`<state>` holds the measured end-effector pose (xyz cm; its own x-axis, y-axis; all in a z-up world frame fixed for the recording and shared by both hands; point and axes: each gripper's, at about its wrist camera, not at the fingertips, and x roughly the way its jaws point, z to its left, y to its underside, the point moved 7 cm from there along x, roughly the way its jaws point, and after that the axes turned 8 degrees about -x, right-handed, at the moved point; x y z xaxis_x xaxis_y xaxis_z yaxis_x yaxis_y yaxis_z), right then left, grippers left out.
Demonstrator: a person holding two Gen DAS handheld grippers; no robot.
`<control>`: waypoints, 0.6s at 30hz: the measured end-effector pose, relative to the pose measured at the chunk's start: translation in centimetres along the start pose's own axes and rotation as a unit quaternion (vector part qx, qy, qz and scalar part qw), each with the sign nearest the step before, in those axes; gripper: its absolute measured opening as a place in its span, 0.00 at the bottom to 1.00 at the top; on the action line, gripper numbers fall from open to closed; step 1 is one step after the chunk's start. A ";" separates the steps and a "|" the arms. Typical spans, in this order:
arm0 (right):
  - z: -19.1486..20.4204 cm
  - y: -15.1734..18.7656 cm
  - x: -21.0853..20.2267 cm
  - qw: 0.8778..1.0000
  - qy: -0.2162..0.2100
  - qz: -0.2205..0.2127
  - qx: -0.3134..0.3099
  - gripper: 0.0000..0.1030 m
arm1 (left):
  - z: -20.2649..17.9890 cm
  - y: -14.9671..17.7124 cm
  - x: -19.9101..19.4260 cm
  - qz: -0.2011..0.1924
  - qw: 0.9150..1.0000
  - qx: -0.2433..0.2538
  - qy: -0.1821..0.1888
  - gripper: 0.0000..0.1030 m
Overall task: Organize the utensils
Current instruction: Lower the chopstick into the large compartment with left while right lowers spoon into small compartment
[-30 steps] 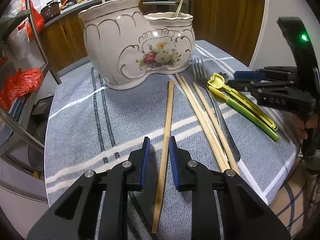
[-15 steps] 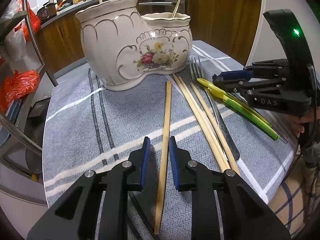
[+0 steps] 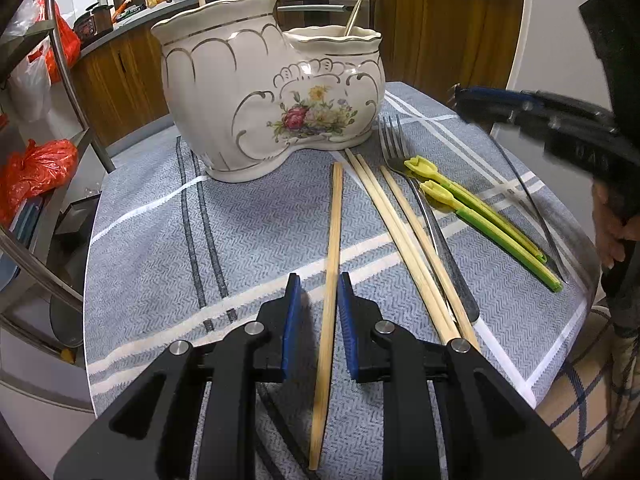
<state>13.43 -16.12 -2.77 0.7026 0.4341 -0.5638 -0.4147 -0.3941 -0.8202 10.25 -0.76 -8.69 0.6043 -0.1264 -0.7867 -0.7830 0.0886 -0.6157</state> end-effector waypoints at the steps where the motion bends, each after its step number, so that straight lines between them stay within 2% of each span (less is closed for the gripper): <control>1: -0.2 -0.2 -0.2 1.000 0.003 -0.008 -0.001 0.03 | 0.0 0.0 0.0 -0.001 1.000 0.001 0.001 0.12; 4: 0.0 -0.8 -0.7 1.000 0.007 -0.018 -0.014 0.02 | -0.4 0.2 -0.1 -0.004 1.000 0.008 0.002 0.06; 9: 0.0 -0.4 -0.9 1.000 0.003 -0.022 -0.011 0.02 | -0.6 0.3 -0.2 -0.007 1.000 0.013 0.002 0.06; 18: 0.3 -2.4 -4.4 0.995 0.035 -0.088 -0.019 0.02 | -0.5 0.8 -2.0 -0.052 0.998 0.022 0.019 0.06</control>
<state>11.17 -16.86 1.60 0.8014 0.4423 -0.4026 -0.2605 -0.3479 -0.9006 8.37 -0.91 -7.56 0.6755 -0.1751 -0.7163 -0.7083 0.1160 -0.6963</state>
